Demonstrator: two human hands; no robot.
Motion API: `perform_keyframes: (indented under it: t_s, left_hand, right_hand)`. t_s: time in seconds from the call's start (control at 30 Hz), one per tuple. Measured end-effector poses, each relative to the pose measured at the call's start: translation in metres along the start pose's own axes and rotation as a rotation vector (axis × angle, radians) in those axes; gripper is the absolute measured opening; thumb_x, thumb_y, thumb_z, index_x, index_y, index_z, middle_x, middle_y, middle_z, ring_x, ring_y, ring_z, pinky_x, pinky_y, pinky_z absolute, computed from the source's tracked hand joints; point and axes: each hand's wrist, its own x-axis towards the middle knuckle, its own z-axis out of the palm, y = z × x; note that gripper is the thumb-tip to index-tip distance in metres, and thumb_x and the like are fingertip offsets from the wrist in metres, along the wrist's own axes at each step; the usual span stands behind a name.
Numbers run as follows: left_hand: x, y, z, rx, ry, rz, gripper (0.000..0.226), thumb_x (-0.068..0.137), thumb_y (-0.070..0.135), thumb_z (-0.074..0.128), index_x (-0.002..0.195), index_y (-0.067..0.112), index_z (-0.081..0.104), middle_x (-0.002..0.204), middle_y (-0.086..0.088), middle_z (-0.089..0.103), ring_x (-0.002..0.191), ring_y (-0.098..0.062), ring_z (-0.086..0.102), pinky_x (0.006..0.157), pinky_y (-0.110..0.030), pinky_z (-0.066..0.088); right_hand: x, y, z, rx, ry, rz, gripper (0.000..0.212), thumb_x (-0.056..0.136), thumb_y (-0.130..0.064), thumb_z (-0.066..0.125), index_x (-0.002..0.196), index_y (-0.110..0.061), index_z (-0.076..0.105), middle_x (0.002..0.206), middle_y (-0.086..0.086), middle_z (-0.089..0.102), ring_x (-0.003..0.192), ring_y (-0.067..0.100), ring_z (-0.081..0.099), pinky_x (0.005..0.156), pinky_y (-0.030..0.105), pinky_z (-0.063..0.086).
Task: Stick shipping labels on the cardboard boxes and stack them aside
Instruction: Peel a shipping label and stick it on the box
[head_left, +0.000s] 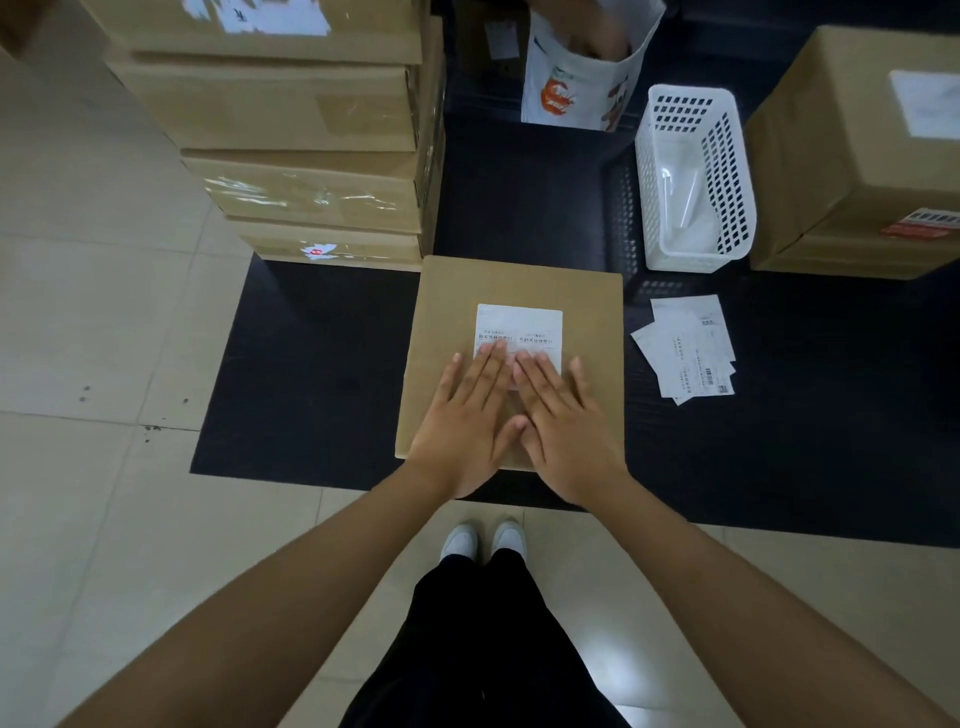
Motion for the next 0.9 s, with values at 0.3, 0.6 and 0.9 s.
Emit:
perform_keyframes:
  t_s: [0.3,0.6,0.9]
  left_hand:
    - [-0.002,0.013,0.003,-0.024,0.006,-0.307,0.076,0.093,0.056,-0.007,0.15,0.005,-0.009,0.159,-0.011,-0.013,0.147,-0.022,-0.014,0.12,-0.043,-0.007]
    - [-0.007,-0.018,-0.018,-0.389,0.347,-0.599,0.067,0.094,0.054,0.038,0.149,0.018,0.026,0.155,-0.004,0.027,0.145,-0.022,0.019,0.116,-0.041,0.015]
    - [-0.004,-0.024,-0.016,-0.761,0.181,-0.891,0.07,0.086,0.064,0.05,0.142,0.026,0.032,0.128,0.003,0.055,0.11,-0.021,0.057,0.08,-0.032,0.044]
  right_hand:
    - [0.0,-0.009,0.001,0.007,-0.063,0.421,0.082,0.091,-0.066,0.003,0.153,-0.012,-0.002,0.161,0.004,-0.006,0.149,0.021,-0.01,0.119,0.049,-0.003]
    - [-0.007,0.005,-0.007,0.341,0.348,0.699,0.073,0.089,-0.057,0.043,0.143,-0.009,0.036,0.146,0.01,0.041,0.136,0.027,0.036,0.117,0.048,0.02]
    - [0.002,0.007,-0.005,0.581,0.143,1.077,0.089,0.082,-0.074,0.045,0.142,-0.01,0.032,0.141,0.011,0.045,0.116,0.034,0.056,0.093,0.046,0.044]
